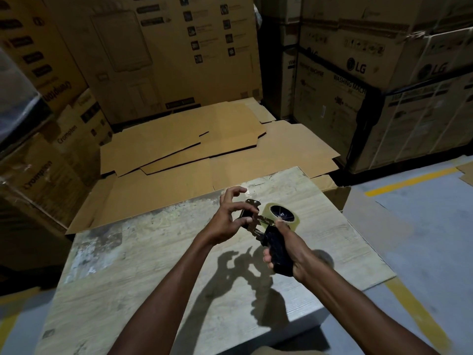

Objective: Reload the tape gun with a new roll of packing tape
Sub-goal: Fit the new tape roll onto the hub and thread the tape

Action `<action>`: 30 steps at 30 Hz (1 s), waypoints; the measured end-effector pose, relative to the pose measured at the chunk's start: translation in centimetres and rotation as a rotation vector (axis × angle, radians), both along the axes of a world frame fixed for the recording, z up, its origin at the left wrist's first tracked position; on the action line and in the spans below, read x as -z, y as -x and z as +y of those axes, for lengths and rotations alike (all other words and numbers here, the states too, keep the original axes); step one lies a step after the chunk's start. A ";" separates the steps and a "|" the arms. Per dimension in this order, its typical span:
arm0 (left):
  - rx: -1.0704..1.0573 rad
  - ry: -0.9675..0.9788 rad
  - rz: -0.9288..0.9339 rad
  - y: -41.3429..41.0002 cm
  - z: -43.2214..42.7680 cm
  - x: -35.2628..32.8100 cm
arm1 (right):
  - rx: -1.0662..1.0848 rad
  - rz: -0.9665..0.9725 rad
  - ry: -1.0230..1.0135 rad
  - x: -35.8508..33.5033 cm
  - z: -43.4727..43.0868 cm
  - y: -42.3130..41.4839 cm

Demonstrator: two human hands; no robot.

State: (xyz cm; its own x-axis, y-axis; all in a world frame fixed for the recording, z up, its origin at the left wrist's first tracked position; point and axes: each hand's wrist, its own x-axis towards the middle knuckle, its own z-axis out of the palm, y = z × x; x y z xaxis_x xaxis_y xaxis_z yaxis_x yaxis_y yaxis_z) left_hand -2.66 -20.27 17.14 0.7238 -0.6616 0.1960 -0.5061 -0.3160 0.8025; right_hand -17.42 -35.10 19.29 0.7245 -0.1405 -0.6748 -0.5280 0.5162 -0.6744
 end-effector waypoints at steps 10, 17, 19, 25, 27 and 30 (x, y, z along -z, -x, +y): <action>-0.027 0.080 -0.047 -0.5 0.5 0.9 | 0.009 -0.045 0.057 0.9 0.5 -0.5; -0.031 0.108 -0.214 -0.5 0.5 1.0 | 0.028 -0.065 0.086 1.4 0.1 -0.8; -0.029 0.123 -0.239 -0.5 0.6 1.0 | 0.036 -0.077 0.110 1.6 0.0 -0.9; 0.030 0.178 -0.269 0.4 0.3 1.3 | 0.101 -0.095 0.172 2.8 -0.8 -1.5; 0.006 0.195 -0.271 0.5 0.1 1.5 | 0.119 -0.084 0.215 3.0 -1.1 -1.3; -0.034 0.187 -0.274 0.0 0.0 1.8 | 0.125 -0.079 0.264 3.1 -1.4 -1.1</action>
